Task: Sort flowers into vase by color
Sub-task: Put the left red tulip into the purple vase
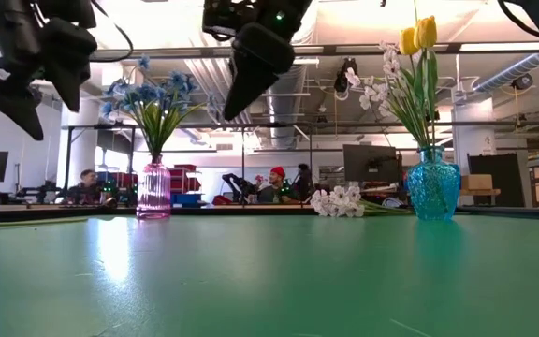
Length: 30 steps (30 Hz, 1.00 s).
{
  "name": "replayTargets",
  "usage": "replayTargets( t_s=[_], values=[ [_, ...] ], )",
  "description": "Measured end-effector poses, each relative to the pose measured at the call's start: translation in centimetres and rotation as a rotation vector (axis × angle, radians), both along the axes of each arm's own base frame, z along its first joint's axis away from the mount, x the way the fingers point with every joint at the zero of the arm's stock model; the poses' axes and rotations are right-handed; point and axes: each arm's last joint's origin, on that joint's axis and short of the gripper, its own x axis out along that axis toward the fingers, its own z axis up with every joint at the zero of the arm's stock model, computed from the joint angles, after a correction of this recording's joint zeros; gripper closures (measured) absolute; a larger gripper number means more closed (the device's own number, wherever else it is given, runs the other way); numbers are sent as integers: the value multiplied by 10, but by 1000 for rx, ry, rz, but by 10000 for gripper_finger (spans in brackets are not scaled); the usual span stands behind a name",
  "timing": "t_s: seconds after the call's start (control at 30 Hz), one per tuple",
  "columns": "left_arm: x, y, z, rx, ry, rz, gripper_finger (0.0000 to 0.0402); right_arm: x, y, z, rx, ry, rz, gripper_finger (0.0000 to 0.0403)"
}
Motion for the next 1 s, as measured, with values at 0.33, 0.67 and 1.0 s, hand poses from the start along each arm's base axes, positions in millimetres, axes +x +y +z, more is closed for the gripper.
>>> replayTargets(
  t_s=[0.33,0.67,1.0],
  values=[
    [22,-12,-11,33,150,25,31,-21,0,19,0,37,-1,77],
    [47,-35,-30,50,313,-37,32,-44,-1,32,22,25,-37,77],
    [77,-42,-60,130,484,-72,32,-62,9,27,45,42,-54,77]
  ],
)
